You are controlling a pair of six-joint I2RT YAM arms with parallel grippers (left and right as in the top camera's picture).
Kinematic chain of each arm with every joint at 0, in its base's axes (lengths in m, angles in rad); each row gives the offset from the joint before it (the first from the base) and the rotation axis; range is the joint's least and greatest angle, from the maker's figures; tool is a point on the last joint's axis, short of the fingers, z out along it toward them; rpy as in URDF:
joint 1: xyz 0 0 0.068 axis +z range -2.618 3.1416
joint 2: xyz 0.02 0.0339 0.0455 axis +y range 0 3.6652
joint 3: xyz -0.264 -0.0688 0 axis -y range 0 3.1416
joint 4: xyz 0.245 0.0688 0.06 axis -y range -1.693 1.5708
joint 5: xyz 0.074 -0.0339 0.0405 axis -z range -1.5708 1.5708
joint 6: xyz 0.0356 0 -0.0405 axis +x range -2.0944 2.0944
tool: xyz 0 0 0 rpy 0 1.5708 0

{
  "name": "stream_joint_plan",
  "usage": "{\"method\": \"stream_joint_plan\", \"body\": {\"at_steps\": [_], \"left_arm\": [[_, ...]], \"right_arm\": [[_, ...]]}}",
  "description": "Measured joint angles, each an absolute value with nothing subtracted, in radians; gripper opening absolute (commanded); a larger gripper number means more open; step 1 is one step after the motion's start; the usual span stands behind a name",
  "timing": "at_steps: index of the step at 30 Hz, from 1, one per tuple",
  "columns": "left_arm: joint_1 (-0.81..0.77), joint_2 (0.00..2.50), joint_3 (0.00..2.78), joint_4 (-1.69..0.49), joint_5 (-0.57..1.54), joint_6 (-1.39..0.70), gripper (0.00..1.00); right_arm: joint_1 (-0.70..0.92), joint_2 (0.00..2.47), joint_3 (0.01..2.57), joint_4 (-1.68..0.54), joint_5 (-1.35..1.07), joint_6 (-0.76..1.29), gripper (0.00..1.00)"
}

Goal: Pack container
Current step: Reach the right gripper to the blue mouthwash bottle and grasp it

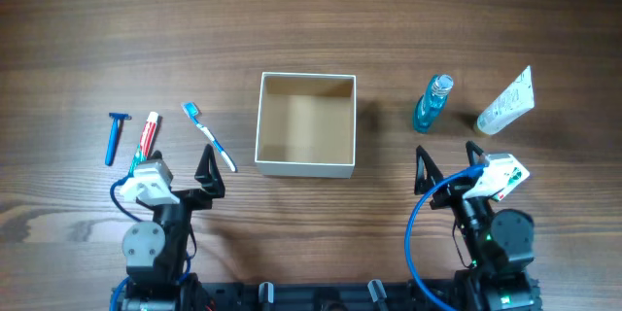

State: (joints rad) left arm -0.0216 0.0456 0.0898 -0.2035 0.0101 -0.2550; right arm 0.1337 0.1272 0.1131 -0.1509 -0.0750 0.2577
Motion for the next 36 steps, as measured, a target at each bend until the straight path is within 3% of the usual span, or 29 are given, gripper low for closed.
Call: {"method": "stream_joint_plan", "body": {"at_steps": [8,15,20,36], "left_arm": [[-0.022,0.428,0.461,-0.365,0.014,-0.277,1.00],[-0.022,0.854,0.817,-0.651,0.014,-0.281,1.00],[-0.022,1.020,0.949,-0.763,0.014,-0.284,1.00],[-0.022,1.077,0.961,-0.775,0.014,-0.284,1.00]], "right_arm": [[0.134,0.533,0.578,-0.345,-0.079,0.272,1.00],[0.134,0.999,1.002,-0.646,-0.078,0.273,1.00],[0.134,1.277,1.238,-0.854,-0.070,0.271,1.00],[0.134,1.493,1.282,-0.875,0.133,0.399,1.00]]}}
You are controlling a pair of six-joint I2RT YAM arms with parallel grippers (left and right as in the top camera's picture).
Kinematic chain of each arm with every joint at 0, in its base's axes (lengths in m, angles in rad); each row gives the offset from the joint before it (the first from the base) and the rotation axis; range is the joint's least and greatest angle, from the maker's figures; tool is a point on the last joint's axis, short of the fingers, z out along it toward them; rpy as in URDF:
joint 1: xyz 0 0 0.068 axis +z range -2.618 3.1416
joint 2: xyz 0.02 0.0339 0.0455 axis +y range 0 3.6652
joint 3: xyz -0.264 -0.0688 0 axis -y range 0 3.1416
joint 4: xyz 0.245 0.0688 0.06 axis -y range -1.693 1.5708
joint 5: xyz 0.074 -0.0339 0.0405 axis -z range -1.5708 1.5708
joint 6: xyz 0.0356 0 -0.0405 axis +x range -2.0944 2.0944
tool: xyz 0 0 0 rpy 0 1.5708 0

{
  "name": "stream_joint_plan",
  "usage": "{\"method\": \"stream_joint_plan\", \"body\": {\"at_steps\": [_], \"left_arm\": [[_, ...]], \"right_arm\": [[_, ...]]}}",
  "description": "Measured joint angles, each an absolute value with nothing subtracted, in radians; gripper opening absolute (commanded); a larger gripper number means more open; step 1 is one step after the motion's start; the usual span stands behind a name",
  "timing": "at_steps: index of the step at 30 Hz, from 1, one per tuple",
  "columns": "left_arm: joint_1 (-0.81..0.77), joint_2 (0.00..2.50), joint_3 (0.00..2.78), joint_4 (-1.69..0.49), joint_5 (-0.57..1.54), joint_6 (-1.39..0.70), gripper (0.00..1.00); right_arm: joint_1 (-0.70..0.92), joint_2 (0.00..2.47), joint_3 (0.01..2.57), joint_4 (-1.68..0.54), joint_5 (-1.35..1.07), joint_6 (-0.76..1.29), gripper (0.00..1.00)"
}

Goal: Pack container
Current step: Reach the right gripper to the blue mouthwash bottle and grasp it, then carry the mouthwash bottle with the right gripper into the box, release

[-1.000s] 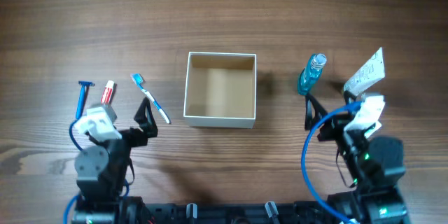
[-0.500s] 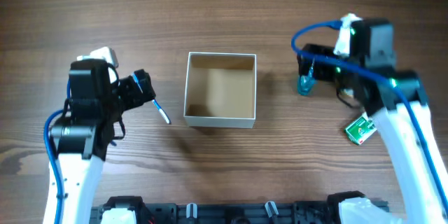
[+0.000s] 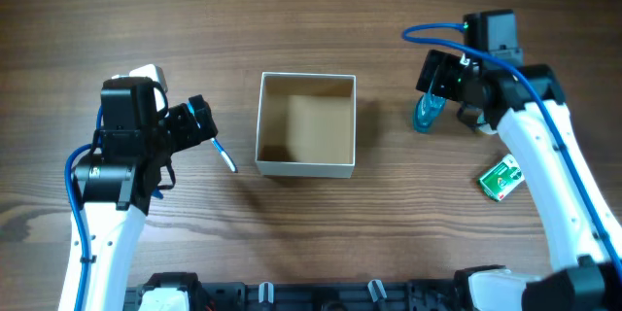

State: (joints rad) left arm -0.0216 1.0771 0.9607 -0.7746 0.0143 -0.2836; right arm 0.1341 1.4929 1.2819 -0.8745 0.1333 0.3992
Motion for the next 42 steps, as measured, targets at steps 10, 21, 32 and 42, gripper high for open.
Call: {"method": "stream_joint_plan", "body": {"at_steps": [10,21,32,42], "left_arm": [[-0.022,1.077,0.961,-0.775,0.014,-0.284,1.00],[-0.022,1.077,0.961,-0.775,0.014,-0.284,1.00],[-0.022,1.077,0.961,-0.775,0.014,-0.284,1.00],[-0.008,1.077,0.964,-0.801,-0.042,-0.291,1.00]], "right_arm": [[0.134,1.642,1.282,-0.877,0.120,0.403,0.81],[0.134,1.650,1.282,-0.875,0.112,0.419,0.34],[0.134,1.651,1.284,-0.863,0.110,0.337,0.04],[0.439,1.526,1.705,-1.113,0.086,0.286,0.04]]}}
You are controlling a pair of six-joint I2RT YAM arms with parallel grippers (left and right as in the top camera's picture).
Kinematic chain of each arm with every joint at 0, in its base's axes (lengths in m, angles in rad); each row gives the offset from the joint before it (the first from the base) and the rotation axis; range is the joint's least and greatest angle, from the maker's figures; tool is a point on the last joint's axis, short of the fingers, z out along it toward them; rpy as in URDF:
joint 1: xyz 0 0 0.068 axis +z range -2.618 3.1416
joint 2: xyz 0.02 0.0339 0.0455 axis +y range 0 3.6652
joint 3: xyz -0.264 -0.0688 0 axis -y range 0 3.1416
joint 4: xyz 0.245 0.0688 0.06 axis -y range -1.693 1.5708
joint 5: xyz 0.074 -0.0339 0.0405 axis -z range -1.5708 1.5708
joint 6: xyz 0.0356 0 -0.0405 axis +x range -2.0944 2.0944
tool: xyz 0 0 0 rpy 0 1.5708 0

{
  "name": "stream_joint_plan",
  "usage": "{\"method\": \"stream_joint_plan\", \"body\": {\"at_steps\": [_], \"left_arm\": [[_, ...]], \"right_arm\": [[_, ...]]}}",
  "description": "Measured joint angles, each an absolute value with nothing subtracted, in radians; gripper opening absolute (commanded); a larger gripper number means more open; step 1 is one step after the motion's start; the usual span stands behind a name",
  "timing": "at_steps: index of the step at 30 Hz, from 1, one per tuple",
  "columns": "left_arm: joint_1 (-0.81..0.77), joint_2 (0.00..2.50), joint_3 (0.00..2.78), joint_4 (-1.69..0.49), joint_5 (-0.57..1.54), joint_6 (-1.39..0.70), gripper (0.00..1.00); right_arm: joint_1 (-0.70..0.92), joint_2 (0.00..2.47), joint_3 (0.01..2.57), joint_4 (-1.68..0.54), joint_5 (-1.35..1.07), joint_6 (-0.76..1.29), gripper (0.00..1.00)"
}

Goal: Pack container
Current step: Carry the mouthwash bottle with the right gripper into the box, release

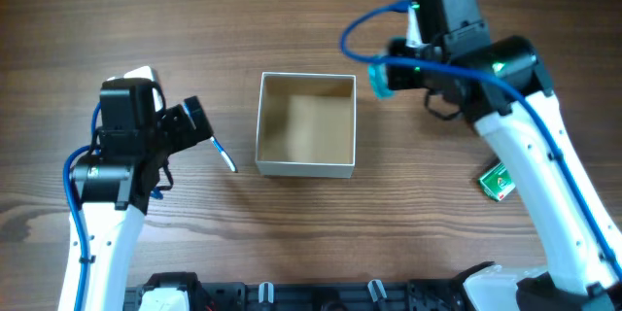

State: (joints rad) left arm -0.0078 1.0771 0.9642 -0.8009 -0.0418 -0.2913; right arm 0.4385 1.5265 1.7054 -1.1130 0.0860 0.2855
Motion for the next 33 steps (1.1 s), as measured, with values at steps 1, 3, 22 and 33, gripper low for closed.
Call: {"method": "stream_joint_plan", "body": {"at_steps": [1,3,22,33], "left_arm": [[0.020,1.077,0.965,-0.825,-0.060,-0.307,1.00],[0.100,1.077,0.966,-0.860,-0.079,-0.324,1.00],[0.184,1.077,0.966,-0.868,-0.131,-0.290,1.00],[0.184,1.077,0.966,-0.868,-0.131,-0.290,1.00]], "right_arm": [[0.505,1.520,1.739,-1.098,0.081,0.307,0.04],[0.590,1.523,1.743,-1.060,0.080,0.356,0.04],[0.782,1.986,1.744,-0.880,0.214,0.715,0.14],[0.782,1.995,1.744,-0.906,0.218,0.622,1.00]]}}
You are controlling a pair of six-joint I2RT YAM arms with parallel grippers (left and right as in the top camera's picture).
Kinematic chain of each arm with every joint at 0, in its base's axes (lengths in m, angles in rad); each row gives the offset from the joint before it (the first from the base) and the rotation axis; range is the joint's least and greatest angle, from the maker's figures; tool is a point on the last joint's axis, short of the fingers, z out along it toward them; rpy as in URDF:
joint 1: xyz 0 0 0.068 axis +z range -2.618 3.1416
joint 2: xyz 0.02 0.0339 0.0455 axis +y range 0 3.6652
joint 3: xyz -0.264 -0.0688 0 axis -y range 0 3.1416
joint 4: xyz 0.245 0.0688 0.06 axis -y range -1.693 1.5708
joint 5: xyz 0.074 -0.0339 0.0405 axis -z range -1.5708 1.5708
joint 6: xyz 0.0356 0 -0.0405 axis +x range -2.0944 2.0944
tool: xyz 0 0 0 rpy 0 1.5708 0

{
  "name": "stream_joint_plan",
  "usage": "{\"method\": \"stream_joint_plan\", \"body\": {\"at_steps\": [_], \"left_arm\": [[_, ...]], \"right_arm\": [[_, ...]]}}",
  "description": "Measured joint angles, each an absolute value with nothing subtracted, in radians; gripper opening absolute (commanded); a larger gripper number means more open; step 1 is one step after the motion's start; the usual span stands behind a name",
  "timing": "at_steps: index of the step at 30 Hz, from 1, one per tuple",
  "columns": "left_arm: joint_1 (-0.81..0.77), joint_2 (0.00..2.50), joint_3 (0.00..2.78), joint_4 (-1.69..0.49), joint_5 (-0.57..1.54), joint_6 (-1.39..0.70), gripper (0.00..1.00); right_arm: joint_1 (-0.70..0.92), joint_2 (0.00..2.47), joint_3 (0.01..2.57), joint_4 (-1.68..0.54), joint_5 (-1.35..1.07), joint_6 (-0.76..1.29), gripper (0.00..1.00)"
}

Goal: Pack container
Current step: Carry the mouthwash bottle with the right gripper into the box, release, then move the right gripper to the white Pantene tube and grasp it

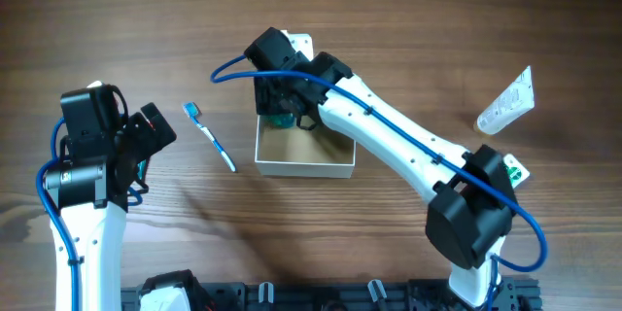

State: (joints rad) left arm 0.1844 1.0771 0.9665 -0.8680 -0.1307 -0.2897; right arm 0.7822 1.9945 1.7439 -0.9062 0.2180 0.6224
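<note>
The open white cardboard box (306, 167) stands mid-table. My right arm reaches across it, and the right gripper (280, 100) is over the box's far left corner, shut on the blue bottle (283, 115), of which only a teal patch shows below the fingers. A blue toothbrush (212, 138) lies left of the box. My left gripper (158, 126) hangs further left, apart from the toothbrush; whether its jaws are open or shut does not show. The razor and the red toothpaste tube are hidden under the left arm.
A white squeeze tube (507, 104) lies at the far right of the wooden table. The right arm's long white links run diagonally from the lower right over the box's right half.
The right gripper, with the blue bottle, has gone from just right of the box's far right corner to over its far left corner. The left gripper has shifted left, away from the toothbrush head.
Both arms were folded at the near edge, the bottle and white tube standing right of the box. Then the right gripper was at the bottle and the left gripper at the toothbrush head. The bottle was then held beside the box, and now over its inside.
</note>
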Motion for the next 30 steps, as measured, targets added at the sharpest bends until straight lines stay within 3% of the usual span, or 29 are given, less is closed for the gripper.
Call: {"method": "stream_joint_plan", "body": {"at_steps": [8,14,18,25,26,27,30], "left_arm": [[0.184,1.077,0.966,-0.865,-0.131,-0.290,1.00],[0.184,1.077,0.966,-0.864,-0.131,-0.290,1.00],[0.184,1.077,0.966,-0.863,-0.131,-0.290,1.00],[0.184,1.080,0.966,-0.853,-0.131,-0.290,1.00],[0.184,1.082,0.966,-0.853,-0.131,-0.290,1.00],[0.184,1.082,0.966,-0.852,-0.131,-0.290,1.00],[0.184,1.082,0.966,-0.852,-0.131,-0.290,1.00]], "right_arm": [[0.736,1.568,1.750,-1.044,0.345,0.529,1.00],[0.231,1.421,1.759,-1.306,0.402,0.516,1.00],[-0.105,1.423,1.674,-1.276,0.335,0.371,1.00],[-0.236,1.504,1.443,-1.095,0.152,0.149,1.00],[-0.236,1.525,1.411,-1.069,0.138,0.137,0.97],[-0.236,1.552,1.387,-1.060,0.130,0.129,0.87],[-0.236,1.625,1.363,-1.041,0.097,0.114,0.40]]}}
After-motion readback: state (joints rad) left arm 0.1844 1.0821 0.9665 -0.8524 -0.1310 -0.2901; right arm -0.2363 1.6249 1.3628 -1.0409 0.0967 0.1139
